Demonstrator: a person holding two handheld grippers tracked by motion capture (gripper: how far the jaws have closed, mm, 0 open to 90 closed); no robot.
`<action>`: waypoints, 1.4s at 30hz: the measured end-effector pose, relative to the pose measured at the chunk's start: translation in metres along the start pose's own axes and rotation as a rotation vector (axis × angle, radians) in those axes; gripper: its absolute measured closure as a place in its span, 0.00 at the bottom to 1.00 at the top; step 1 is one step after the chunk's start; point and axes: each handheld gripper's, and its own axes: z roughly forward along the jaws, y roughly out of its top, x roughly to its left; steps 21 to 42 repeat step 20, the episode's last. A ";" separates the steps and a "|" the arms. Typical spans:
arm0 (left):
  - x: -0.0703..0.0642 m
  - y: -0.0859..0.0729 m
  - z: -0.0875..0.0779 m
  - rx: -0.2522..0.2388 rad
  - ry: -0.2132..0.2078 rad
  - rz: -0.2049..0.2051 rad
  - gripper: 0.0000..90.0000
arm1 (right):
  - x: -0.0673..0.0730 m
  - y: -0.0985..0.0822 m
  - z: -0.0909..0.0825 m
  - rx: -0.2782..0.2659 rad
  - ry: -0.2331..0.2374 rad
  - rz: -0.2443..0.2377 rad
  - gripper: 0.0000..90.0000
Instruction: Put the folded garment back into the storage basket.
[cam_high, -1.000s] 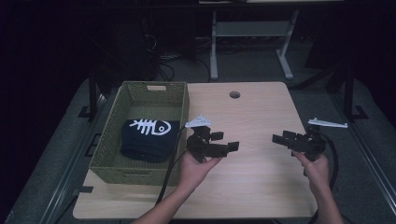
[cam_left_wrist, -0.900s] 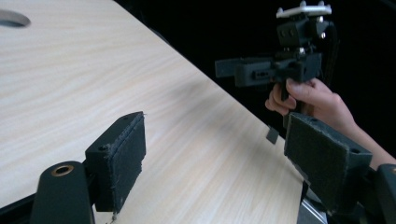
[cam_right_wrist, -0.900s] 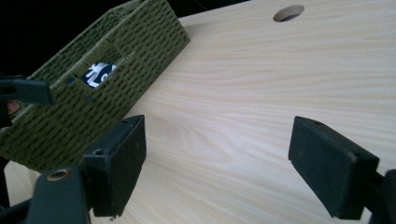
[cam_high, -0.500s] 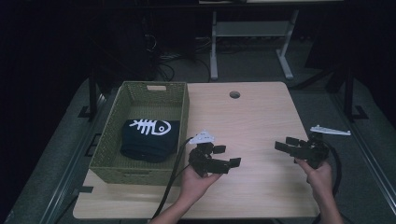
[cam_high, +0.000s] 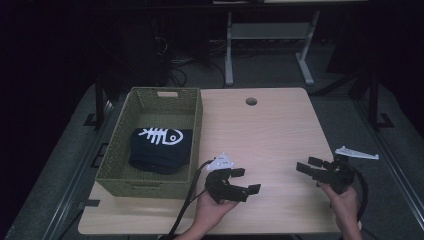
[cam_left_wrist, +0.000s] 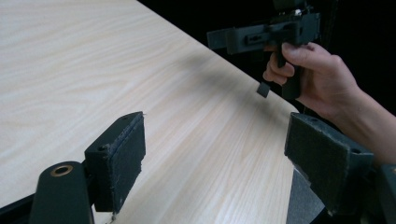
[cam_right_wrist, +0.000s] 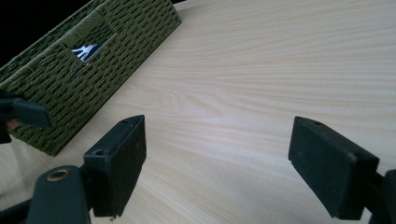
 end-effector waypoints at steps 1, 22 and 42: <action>-0.001 -0.002 0.000 0.006 -0.003 0.000 0.22 | 0.000 -0.001 0.000 -0.001 -0.001 0.003 0.21; -0.014 -0.019 -0.009 -0.002 -0.016 0.043 0.22 | 0.005 -0.042 -0.025 -0.074 0.037 0.041 0.21; -0.014 -0.019 -0.009 -0.002 -0.016 0.043 0.22 | 0.005 -0.042 -0.025 -0.074 0.037 0.041 0.21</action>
